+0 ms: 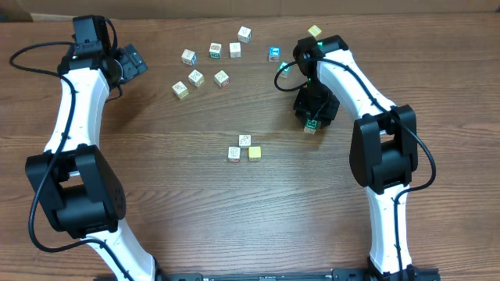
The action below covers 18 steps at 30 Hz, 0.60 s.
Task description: Form a circle
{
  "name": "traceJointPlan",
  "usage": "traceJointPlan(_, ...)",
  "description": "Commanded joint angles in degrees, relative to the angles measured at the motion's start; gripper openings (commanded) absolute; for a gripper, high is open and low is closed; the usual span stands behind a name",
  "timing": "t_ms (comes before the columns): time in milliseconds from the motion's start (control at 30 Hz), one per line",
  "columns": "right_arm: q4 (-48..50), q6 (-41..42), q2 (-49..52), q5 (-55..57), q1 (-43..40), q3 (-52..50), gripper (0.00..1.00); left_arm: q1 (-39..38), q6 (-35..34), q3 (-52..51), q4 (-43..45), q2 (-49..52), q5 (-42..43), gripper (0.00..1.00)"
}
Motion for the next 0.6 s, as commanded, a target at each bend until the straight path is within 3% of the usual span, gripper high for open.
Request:
traceJointPlan(0, 0.0, 0.4, 0.1, 1.2, 0.2, -0.3, 0.41, -0.4, -0.2, 0.6, 0.1, -0.7, 0.1, 0.99)
traceJointPlan(567, 1.4, 0.4, 0.1, 1.7, 0.2, -0.3, 0.41, -0.4, -0.2, 0.6, 0.1, -0.7, 0.1, 1.0)
